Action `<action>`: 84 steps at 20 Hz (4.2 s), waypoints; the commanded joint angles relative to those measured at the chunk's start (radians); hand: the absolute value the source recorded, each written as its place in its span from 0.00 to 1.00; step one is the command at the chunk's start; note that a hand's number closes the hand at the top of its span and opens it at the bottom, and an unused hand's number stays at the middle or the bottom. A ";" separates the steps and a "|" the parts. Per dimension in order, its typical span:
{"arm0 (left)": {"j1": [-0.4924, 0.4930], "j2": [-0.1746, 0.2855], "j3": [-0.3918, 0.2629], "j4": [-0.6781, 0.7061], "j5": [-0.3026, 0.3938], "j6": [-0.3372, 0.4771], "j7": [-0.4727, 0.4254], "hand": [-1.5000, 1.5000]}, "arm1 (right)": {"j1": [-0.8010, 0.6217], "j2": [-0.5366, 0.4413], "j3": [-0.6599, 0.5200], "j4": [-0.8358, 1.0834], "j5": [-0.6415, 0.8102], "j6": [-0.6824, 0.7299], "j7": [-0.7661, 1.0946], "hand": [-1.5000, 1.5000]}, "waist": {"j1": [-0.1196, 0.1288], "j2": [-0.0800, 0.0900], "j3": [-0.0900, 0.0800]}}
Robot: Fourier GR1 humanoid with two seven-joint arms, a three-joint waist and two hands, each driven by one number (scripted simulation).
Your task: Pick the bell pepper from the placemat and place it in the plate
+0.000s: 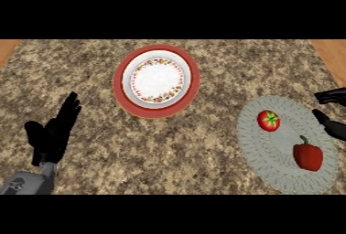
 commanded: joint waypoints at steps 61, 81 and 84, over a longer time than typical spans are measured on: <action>-0.043 -0.177 0.240 -0.031 -0.244 -0.195 0.159 0.50 | 0.076 0.135 0.070 0.095 0.980 0.332 -0.023 0.00 | 0.035 0.008 -0.002; -0.084 -0.224 0.214 -0.033 -0.290 -0.243 0.174 0.50 | -0.109 0.533 0.328 -0.118 1.158 0.270 0.064 1.00 | 0.142 0.018 -0.007; -0.097 -0.226 0.209 -0.025 -0.291 -0.248 0.181 0.50 | -0.205 0.697 0.426 -0.143 1.239 0.225 0.198 1.00 | 0.158 0.013 -0.008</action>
